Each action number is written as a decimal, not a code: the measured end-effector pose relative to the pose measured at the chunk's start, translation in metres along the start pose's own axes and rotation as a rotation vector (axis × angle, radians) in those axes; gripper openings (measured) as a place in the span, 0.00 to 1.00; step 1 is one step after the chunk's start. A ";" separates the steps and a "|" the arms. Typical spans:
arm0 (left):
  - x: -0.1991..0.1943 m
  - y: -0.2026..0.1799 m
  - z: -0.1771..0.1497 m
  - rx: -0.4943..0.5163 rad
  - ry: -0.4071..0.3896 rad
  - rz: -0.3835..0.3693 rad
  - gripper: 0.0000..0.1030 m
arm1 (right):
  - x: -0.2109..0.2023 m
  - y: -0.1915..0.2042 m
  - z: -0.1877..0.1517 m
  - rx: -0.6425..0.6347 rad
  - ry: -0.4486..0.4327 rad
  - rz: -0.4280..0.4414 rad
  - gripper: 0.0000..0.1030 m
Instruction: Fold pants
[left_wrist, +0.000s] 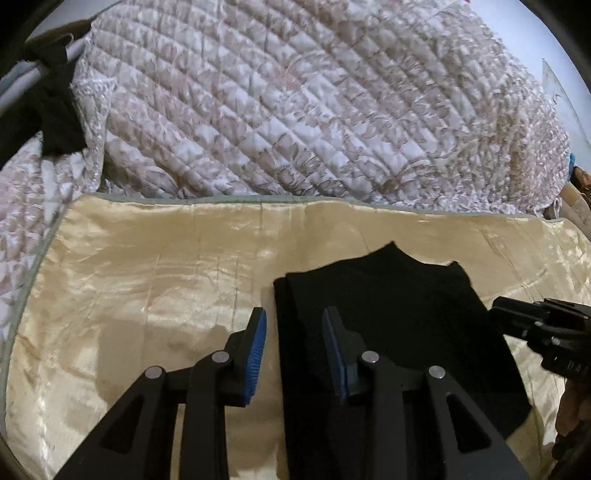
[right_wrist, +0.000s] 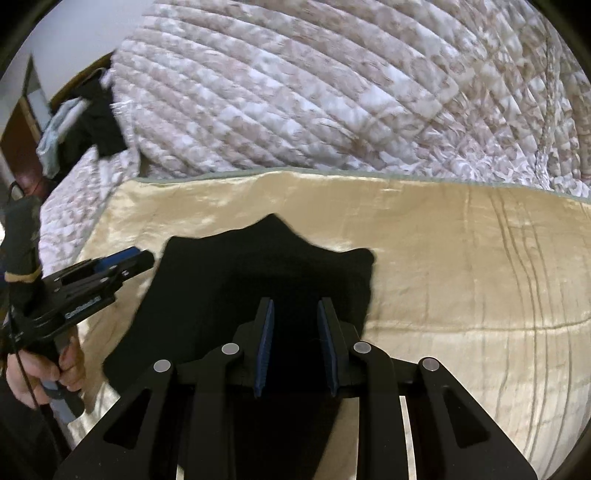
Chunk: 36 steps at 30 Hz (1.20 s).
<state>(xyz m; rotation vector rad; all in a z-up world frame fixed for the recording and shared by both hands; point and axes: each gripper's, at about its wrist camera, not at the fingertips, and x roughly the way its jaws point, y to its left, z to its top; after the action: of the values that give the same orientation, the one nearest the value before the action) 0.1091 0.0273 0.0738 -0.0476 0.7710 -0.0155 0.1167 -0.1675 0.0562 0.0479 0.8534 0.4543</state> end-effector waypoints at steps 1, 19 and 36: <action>-0.005 -0.002 -0.003 0.003 -0.005 -0.005 0.34 | -0.004 0.005 -0.003 -0.012 -0.003 0.001 0.24; -0.035 -0.031 -0.068 0.021 0.041 -0.057 0.35 | -0.016 0.049 -0.071 -0.124 0.064 -0.060 0.25; -0.054 -0.034 -0.075 0.017 0.006 -0.037 0.34 | -0.035 0.037 -0.086 -0.067 0.017 -0.098 0.25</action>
<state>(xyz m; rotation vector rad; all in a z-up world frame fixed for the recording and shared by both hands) 0.0181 -0.0078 0.0598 -0.0458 0.7756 -0.0577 0.0192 -0.1601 0.0324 -0.0594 0.8526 0.3915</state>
